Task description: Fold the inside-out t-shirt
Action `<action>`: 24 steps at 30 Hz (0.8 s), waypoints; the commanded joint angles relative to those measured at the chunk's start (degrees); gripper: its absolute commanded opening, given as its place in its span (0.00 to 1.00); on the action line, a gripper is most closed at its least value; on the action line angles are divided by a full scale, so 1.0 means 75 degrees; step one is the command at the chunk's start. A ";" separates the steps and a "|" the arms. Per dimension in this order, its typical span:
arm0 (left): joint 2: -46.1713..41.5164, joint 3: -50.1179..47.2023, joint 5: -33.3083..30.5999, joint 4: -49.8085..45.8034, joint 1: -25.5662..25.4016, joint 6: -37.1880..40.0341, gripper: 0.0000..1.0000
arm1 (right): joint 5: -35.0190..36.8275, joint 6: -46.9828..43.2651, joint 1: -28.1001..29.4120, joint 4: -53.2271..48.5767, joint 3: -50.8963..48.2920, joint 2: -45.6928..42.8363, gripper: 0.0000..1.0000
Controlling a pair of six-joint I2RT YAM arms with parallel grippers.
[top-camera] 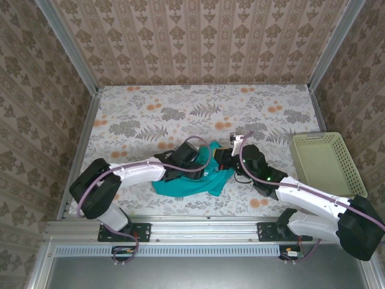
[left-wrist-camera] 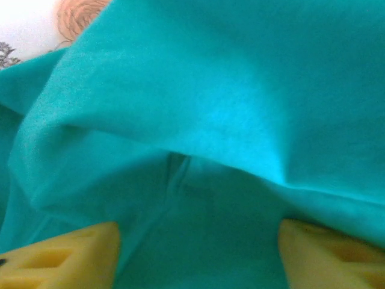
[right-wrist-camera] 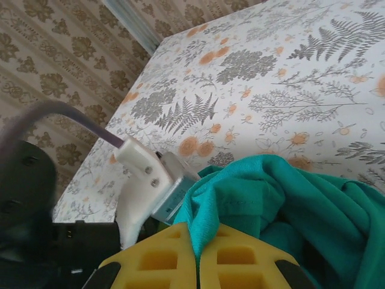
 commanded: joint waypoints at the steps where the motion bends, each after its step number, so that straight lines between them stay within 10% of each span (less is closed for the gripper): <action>1: 0.0158 0.0107 -0.0164 -0.0024 0.0121 -0.0125 0.49 | 0.0727 0.0163 0.0018 -0.0286 -0.0145 -0.0393 0.00; 8: -0.0754 -0.0335 -0.0610 0.0116 0.0381 -0.0310 0.01 | 0.1645 0.1189 -0.0238 -0.1640 -0.0369 -0.0348 0.08; 24: -0.2932 -0.1309 -0.0541 0.0335 0.0234 0.0088 0.00 | 0.0126 -0.0681 -0.1176 -0.4178 0.1766 0.1309 0.77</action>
